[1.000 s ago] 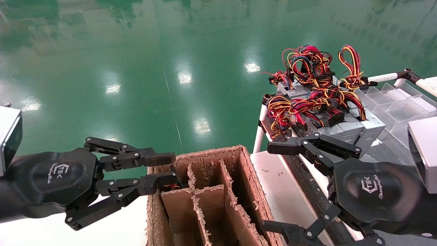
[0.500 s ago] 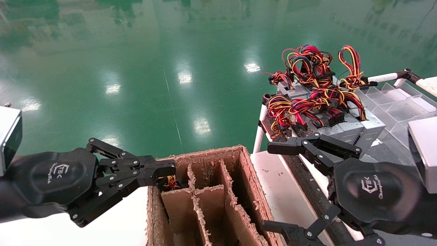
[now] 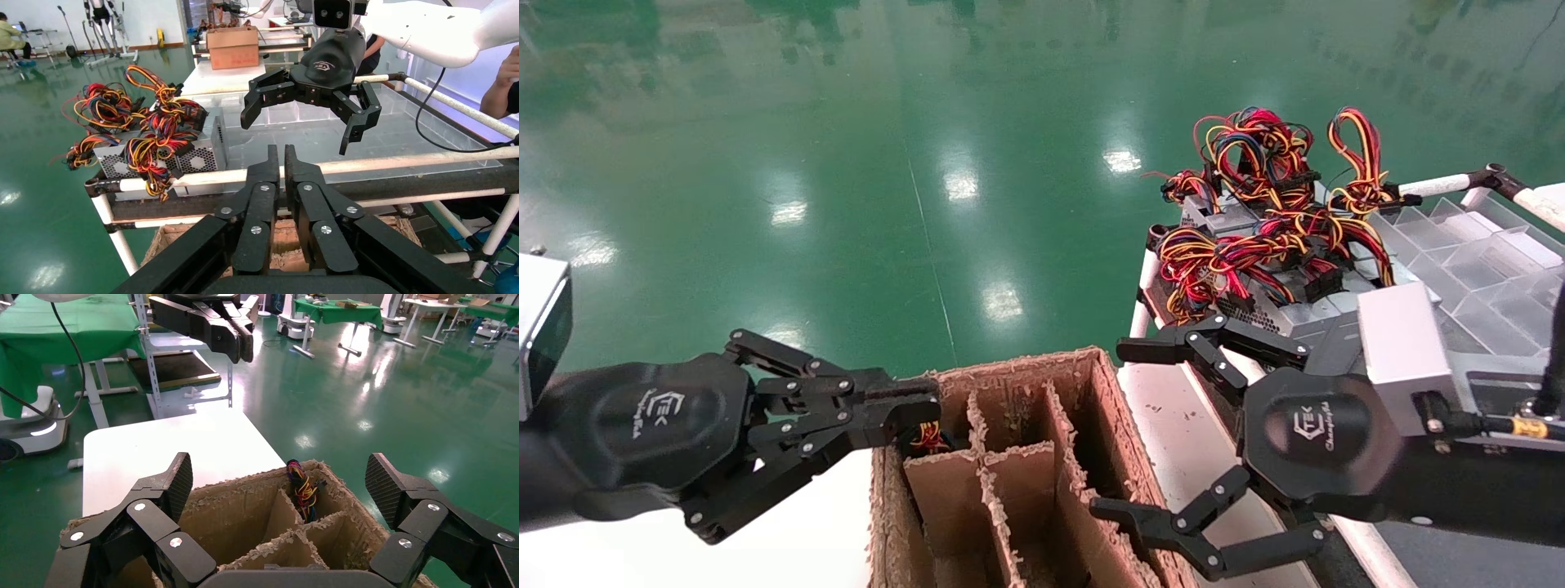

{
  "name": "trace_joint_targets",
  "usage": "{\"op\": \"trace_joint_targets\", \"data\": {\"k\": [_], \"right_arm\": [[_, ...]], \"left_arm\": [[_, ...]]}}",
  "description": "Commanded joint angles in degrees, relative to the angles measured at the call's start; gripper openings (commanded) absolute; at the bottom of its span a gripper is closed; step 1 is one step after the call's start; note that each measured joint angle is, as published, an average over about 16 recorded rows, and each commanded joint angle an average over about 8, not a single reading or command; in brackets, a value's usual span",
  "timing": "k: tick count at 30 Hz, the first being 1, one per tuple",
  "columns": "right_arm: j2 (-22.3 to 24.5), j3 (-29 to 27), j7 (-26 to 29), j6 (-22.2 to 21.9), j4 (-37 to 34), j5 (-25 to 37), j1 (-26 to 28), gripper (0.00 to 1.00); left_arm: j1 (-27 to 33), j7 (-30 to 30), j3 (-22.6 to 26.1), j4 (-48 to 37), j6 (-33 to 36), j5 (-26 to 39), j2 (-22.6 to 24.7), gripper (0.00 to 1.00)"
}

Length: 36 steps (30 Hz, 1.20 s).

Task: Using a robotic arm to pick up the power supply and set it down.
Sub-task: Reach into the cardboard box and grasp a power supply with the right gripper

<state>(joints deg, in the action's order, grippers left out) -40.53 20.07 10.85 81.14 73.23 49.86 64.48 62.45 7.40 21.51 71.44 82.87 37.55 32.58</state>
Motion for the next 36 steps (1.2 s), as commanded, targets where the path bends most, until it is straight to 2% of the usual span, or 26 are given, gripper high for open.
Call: {"op": "trace_joint_targets", "data": {"k": [1, 9, 26, 36], "right_arm": [[0.35, -0.08, 0.11, 0.16, -0.04, -0.07, 0.03, 1.00], [-6.73, 3.61, 0.20, -3.43, -2.40, 4.27, 0.35, 1.00], [-10.45, 5.59, 1.25, -5.20, -4.79, 6.13, 0.50, 1.00], [-12.00, 7.14, 0.59, -8.89, -4.10, 10.81, 1.25, 1.00]], "left_arm": [[0.00, 0.00, 0.00, 0.00, 0.00, 0.00, 0.00, 1.00], [0.00, 0.00, 0.00, -0.01, -0.01, -0.01, 0.00, 1.00], [-0.02, 0.00, -0.02, -0.04, -0.04, -0.09, 0.00, 1.00], [-0.03, 0.00, -0.02, -0.05, -0.06, -0.10, -0.01, 1.00]]}}
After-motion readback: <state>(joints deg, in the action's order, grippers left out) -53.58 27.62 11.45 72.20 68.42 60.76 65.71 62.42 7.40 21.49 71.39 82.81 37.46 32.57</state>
